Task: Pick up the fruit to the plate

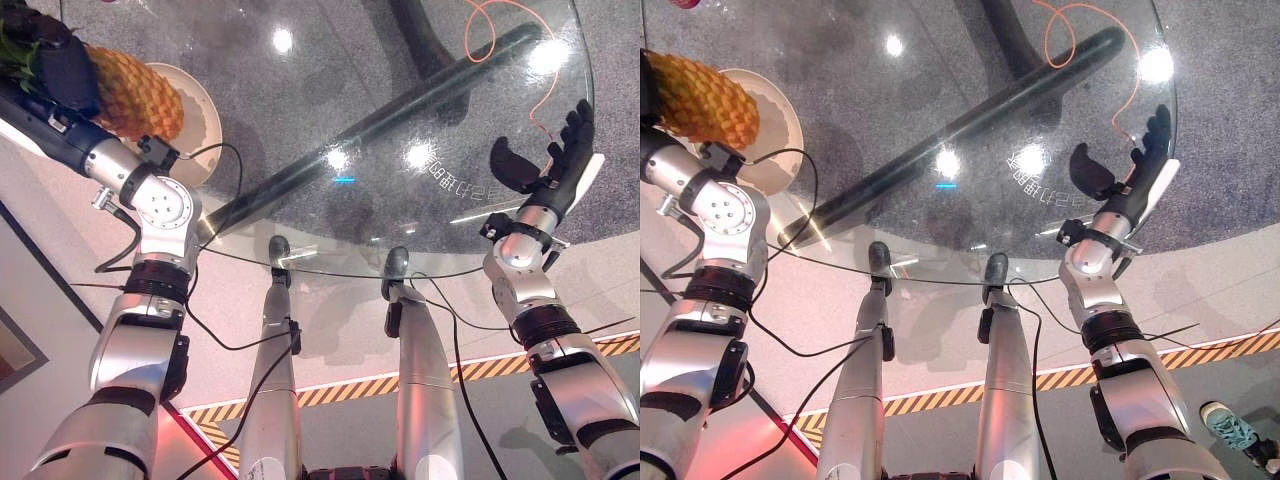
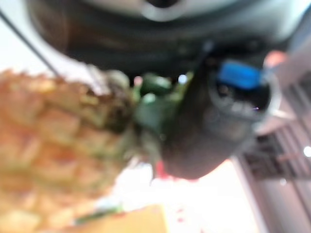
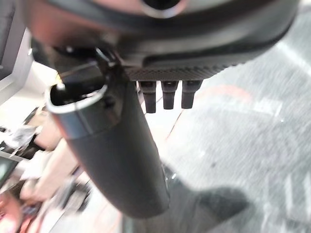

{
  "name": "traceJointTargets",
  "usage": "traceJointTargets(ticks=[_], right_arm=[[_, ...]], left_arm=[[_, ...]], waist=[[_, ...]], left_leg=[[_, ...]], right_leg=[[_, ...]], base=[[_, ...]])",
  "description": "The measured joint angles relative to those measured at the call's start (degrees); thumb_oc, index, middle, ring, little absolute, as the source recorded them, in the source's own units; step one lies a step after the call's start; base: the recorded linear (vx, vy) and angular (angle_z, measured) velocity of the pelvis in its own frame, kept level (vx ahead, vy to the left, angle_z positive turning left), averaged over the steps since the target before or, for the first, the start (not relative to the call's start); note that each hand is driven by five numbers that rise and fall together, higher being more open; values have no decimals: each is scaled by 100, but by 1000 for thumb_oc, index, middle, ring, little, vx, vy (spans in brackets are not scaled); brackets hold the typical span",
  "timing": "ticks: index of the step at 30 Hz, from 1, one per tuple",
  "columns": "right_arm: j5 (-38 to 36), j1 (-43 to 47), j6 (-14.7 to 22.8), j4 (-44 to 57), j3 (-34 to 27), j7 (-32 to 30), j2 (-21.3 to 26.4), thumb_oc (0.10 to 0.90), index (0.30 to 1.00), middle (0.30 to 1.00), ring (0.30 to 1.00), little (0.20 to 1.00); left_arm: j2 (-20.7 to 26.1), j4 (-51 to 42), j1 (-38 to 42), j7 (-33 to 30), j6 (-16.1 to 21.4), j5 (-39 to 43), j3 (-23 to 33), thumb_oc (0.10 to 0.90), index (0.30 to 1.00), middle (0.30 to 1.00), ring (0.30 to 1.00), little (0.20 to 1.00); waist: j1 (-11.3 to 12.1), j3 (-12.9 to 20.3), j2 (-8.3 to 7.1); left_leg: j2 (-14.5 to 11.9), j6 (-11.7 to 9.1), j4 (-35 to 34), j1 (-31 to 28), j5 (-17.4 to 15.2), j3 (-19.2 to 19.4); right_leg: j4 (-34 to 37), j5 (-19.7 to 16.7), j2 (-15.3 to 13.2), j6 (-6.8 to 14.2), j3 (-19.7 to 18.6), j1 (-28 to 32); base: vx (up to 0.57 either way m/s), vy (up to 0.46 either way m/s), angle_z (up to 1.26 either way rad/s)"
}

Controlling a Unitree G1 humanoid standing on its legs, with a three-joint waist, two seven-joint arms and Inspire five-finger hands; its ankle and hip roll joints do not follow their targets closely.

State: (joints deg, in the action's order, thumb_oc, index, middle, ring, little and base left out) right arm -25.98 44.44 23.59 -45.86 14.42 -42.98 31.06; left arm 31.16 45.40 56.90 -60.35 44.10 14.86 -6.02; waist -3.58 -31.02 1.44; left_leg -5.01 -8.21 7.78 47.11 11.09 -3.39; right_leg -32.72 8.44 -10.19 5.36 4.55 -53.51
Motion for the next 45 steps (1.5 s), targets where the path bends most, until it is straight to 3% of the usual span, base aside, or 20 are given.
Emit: traceJointTargets(ticks=[8,14,28,31,39,45], right_arm=[[-1201,-119,247,-1710,-585,373,2,800,900,900,900,900],[-1436,-267,249,-2219,-664,672,0,800,900,900,900,900],[-1519,-274,-761,-2776,-644,1636,-19,800,900,900,900,900],[-1512,-277,-975,-2794,-605,2128,-39,800,900,900,900,900],[-1443,-326,-1198,-2919,-272,3081,-247,800,900,900,900,900],[-1350,-322,-1198,-2909,-268,3165,-281,800,900,900,900,900]], left_arm=[[312,756,172,213,4,137,-28,100,300,300,300,200],[335,1049,175,339,2,138,-44,100,300,300,300,200],[359,1317,222,736,-1,407,-259,100,300,300,300,200],[359,1318,225,737,-2,426,-259,100,300,300,300,200],[355,1317,235,726,-6,423,-263,100,300,300,300,200],[345,1319,292,700,-6,419,-262,100,300,300,300,200]], waist=[[-6,-5,-85],[-23,-9,-118],[2,-9,-126],[-9,-4,-144],[-21,-6,-161],[-18,-6,-167]], left_leg=[[-36,-20,28,-26,13,-3],[-77,-41,34,-56,27,0],[-94,-46,45,-89,30,8],[-95,-46,66,-96,29,9],[-102,-46,89,-90,26,15],[-102,-39,92,-80,20,31]], right_leg=[[20,-51,42,-20,6,41],[20,-85,86,-43,-13,49],[19,-108,106,-62,-33,74],[15,-112,110,-67,-37,83],[32,-133,121,-70,-46,85],[78,-151,124,-62,-58,86]], base=[[5,-3,-1],[11,7,-3],[3,1,0],[0,0,0],[0,0,0],[0,0,0]])
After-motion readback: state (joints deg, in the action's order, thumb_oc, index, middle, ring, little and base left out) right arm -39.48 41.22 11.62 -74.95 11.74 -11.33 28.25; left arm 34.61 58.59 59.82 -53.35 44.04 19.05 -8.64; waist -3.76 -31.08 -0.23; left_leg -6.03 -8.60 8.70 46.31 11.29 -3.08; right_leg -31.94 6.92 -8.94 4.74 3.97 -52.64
